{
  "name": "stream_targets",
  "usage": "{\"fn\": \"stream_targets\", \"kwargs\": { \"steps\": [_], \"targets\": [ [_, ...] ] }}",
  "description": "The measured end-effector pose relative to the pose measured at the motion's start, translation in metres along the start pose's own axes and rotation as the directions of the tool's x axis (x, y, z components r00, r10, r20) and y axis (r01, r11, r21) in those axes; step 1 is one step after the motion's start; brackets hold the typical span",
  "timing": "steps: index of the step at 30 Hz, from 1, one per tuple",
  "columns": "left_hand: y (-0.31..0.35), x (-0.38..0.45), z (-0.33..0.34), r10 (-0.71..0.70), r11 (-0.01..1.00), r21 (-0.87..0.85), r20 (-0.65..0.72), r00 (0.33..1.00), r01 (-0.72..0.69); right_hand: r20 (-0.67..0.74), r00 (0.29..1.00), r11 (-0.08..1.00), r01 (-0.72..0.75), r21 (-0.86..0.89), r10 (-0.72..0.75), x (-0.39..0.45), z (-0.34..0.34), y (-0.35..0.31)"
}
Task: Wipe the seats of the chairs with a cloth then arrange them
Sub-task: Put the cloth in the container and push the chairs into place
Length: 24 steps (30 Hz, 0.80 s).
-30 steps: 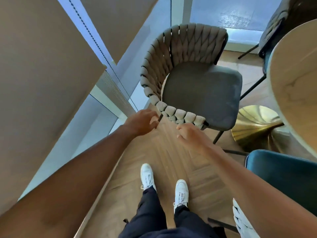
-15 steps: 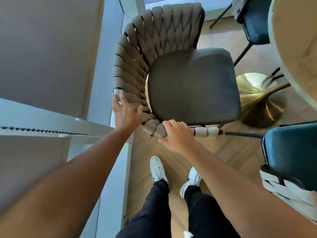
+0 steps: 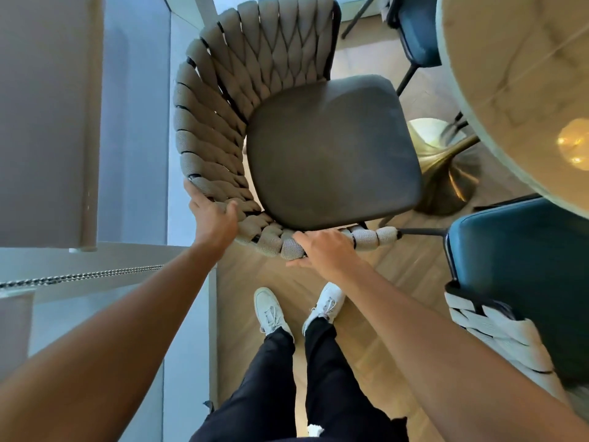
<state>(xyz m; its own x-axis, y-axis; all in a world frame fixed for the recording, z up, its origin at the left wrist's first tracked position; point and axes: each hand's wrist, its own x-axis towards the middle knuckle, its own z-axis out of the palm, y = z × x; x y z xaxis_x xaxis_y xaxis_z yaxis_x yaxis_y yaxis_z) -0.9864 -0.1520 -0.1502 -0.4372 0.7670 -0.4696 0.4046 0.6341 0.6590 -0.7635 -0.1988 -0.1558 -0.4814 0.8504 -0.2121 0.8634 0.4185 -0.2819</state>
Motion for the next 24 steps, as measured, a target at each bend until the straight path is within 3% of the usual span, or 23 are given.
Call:
{"fn": "stream_targets", "kwargs": {
  "steps": [4,8,12,13,15,17,18,20,22,24],
  "targets": [
    [-0.002,-0.011,0.013,0.011,1.0,0.024,0.029,0.999,-0.012,-0.007,1.0,1.0,0.007,-0.024,-0.007,-0.017,0.0,0.013],
    [0.002,-0.003,0.017,0.011,0.999,0.031,0.033,0.999,-0.012,0.119,0.993,0.999,-0.014,-0.04,0.018,-0.008,-0.005,0.019],
    [0.011,0.007,0.016,0.008,0.998,0.068,0.055,0.998,-0.011,0.201,0.972,0.992,-0.124,0.013,0.119,-0.006,-0.012,0.017],
    [0.012,0.01,0.014,-0.003,0.998,0.064,0.052,0.999,-0.001,0.149,0.979,0.988,-0.146,0.055,0.136,-0.009,-0.011,0.014],
    [0.02,0.017,0.008,-0.031,0.999,0.037,0.047,0.998,0.029,-0.108,0.98,0.967,-0.145,0.21,0.17,-0.021,-0.008,0.006],
    [0.031,0.025,0.002,-0.075,0.997,0.016,0.032,0.997,0.075,-0.293,0.912,0.897,-0.149,0.417,0.288,-0.038,-0.006,-0.004],
    [0.037,0.028,-0.002,-0.104,0.995,-0.001,0.015,0.994,0.104,-0.282,0.884,0.83,-0.181,0.527,0.372,-0.047,-0.01,-0.014],
    [0.045,0.036,-0.006,-0.142,0.989,-0.042,-0.003,0.99,0.141,-0.06,0.815,0.575,-0.352,0.738,0.576,-0.06,-0.016,-0.035],
    [0.056,0.038,-0.01,-0.164,0.986,-0.039,0.038,0.986,0.165,0.354,0.655,0.128,-0.569,0.812,0.667,-0.059,-0.017,-0.049],
    [0.06,0.037,-0.013,-0.186,0.983,0.008,0.074,0.98,0.185,0.706,0.43,-0.375,-0.628,0.682,0.563,-0.048,-0.014,-0.054]
  ]
}}
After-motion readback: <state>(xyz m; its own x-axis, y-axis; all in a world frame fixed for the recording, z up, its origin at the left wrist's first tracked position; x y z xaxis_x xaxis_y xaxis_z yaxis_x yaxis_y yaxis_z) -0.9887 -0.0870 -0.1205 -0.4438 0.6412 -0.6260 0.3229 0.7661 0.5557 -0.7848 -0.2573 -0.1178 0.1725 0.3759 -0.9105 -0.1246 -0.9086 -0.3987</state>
